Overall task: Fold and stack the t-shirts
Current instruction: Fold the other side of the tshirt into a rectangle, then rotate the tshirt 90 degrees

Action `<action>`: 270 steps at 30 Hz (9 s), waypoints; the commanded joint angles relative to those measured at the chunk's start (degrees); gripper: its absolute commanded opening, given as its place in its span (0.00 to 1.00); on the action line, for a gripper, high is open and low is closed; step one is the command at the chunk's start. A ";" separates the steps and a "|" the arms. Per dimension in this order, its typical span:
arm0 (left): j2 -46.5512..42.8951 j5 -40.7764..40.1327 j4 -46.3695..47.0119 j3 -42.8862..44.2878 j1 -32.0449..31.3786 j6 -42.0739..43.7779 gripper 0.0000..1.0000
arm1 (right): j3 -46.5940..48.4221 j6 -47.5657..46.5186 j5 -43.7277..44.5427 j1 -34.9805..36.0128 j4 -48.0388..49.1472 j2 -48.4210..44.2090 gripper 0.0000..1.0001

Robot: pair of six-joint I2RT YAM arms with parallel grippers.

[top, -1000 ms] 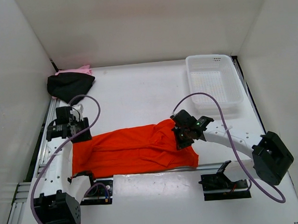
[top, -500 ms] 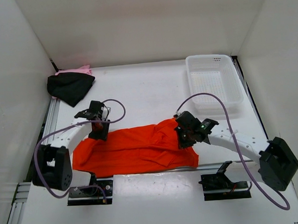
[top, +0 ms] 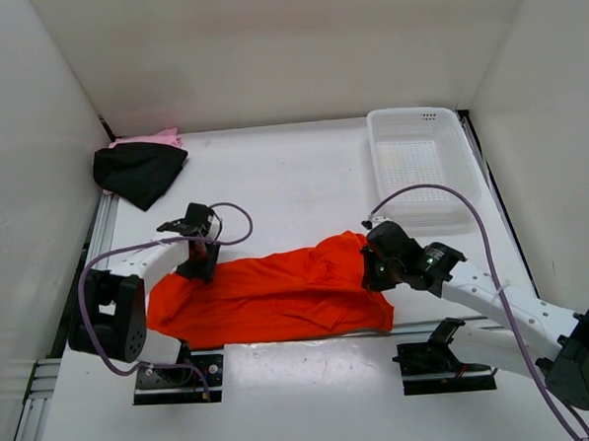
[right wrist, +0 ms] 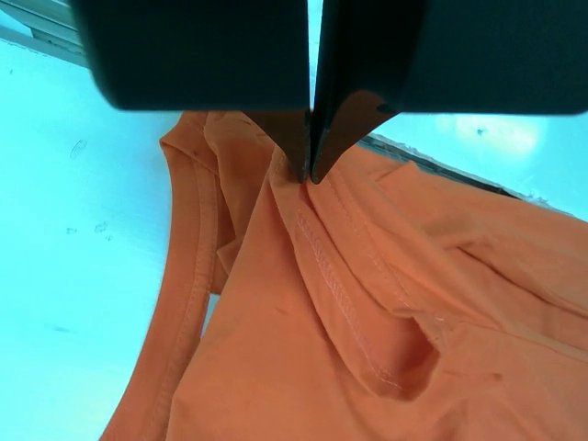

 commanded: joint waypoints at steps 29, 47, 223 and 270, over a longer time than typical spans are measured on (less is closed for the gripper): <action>-8.91 3.44 -14.87 26.17 -22.56 -0.01 0.75 | -6.88 3.45 -5.25 0.23 10.07 11.07 0.00; 21.16 17.00 1.28 33.87 -44.56 -0.01 0.71 | -9.42 10.65 -3.58 -1.96 12.18 7.04 0.00; -8.19 0.91 0.14 4.86 47.30 -0.01 1.00 | 90.67 24.01 2.00 -20.33 9.20 87.26 0.09; -40.44 -11.76 -24.72 2.84 34.88 -0.01 1.00 | 18.11 52.65 -25.20 12.53 36.60 52.29 0.62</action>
